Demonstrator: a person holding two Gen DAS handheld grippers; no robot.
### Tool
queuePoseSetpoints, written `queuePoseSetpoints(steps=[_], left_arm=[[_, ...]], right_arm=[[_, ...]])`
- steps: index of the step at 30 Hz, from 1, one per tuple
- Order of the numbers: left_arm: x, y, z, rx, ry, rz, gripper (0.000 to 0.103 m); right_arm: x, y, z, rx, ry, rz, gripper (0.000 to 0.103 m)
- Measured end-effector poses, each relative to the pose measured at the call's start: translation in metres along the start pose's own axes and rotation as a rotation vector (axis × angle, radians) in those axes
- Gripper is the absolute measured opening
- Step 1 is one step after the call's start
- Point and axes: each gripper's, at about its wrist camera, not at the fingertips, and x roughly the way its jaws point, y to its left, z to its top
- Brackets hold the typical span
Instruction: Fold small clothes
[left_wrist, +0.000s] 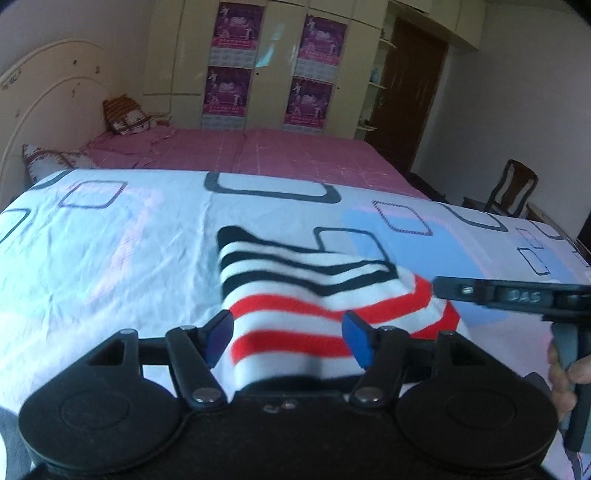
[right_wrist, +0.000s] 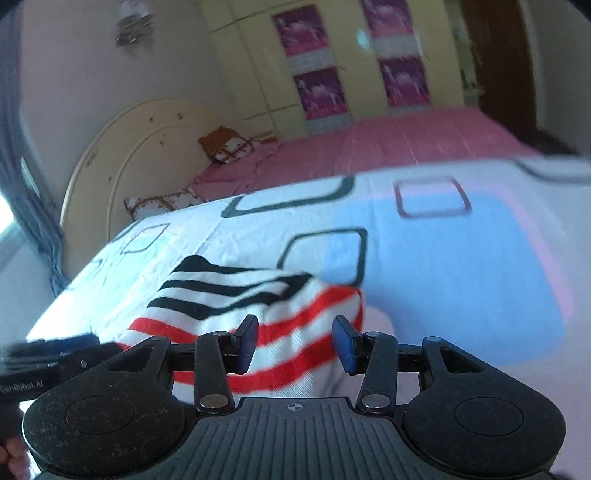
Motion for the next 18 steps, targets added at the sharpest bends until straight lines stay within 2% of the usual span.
queuePoseSetpoints(steps=[4,5,7,10,18], left_arm=[[0.022,-0.008,0.004,0.025,0.026,-0.010,0.064],[0.028,-0.008,0.003,0.022,0.038,-0.008,0.064],[0.039,-0.006,0.002,0.023,0.054,0.005,0.064],[0.048,-0.003,-0.001,0.026,0.068,0.013,0.064],[0.052,-0.001,-0.003,0.016,0.080,0.017,0.064]], right_arm=[[0.021,0.018,0.002,-0.044,0.002,0.002,0.043],[0.029,0.020,0.001,-0.043,0.011,0.003,0.034],[0.044,0.020,-0.001,-0.047,0.038,-0.021,0.029],[0.063,0.014,-0.006,-0.034,0.066,-0.071,0.029],[0.068,0.010,-0.011,-0.029,0.059,-0.080,0.029]])
